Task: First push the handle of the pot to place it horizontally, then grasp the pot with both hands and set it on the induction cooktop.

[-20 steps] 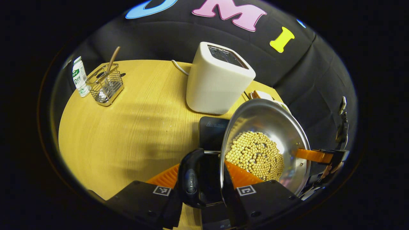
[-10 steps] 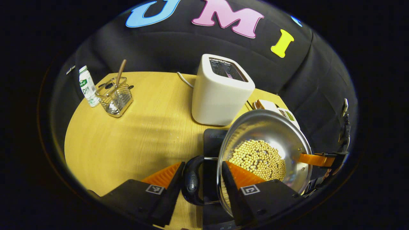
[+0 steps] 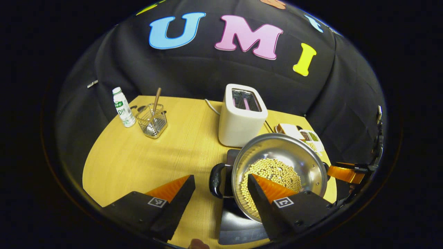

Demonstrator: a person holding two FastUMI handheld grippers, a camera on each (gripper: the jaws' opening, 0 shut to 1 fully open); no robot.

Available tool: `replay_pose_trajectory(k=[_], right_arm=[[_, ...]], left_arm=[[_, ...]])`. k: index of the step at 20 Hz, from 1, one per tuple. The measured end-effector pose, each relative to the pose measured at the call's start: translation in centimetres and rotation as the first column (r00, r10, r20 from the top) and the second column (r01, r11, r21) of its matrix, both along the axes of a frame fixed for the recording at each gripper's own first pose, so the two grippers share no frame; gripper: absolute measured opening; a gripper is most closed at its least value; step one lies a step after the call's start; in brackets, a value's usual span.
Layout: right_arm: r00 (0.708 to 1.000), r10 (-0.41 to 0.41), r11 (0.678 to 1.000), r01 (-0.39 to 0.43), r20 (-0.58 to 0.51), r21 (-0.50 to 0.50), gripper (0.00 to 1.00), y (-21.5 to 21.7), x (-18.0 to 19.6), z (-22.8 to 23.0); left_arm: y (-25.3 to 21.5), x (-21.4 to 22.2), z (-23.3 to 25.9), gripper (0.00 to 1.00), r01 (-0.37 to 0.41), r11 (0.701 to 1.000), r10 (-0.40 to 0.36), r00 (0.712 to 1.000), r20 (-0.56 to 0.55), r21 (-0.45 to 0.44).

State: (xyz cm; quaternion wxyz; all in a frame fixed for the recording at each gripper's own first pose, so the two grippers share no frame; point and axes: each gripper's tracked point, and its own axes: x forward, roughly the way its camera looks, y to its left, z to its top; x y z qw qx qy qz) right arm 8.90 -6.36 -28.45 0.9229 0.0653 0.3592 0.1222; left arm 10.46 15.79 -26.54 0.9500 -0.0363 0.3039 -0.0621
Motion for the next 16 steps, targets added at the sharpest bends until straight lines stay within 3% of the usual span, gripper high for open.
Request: replay_pose_trajectory(k=[3,6,8,11,16], right_arm=[[0.991,-0.035,0.999,0.037,0.128,-0.010,0.99,-0.1,-0.6,4.8],[0.955,-0.074,0.994,0.095,0.287,-0.060,0.98,-1.1,-1.7,10.3],[0.914,-0.085,0.988,0.129,0.396,-0.085,0.98,-1.7,-3.2,14.4],[0.849,-0.144,0.982,0.185,0.509,-0.031,0.98,-1.6,-6.8,20.3],[0.716,-0.160,0.973,0.232,0.680,-0.015,1.00,-0.8,-13.2,27.4]], left_arm=[[0.3,-1.8,3.8,0.96,0.017,1.000,-0.019,0.995,0.103,0.021],[0.7,-3.9,8.5,0.96,0.009,1.000,-0.006,0.976,0.218,-0.014],[2.0,-5.7,12.0,0.95,-0.003,1.000,0.003,0.952,0.305,0.000],[3.3,-9.0,15.7,0.95,0.002,0.999,-0.017,0.920,0.391,0.040],[6.2,-16.1,20.9,0.95,-0.061,0.997,0.029,0.835,0.550,0.040]])
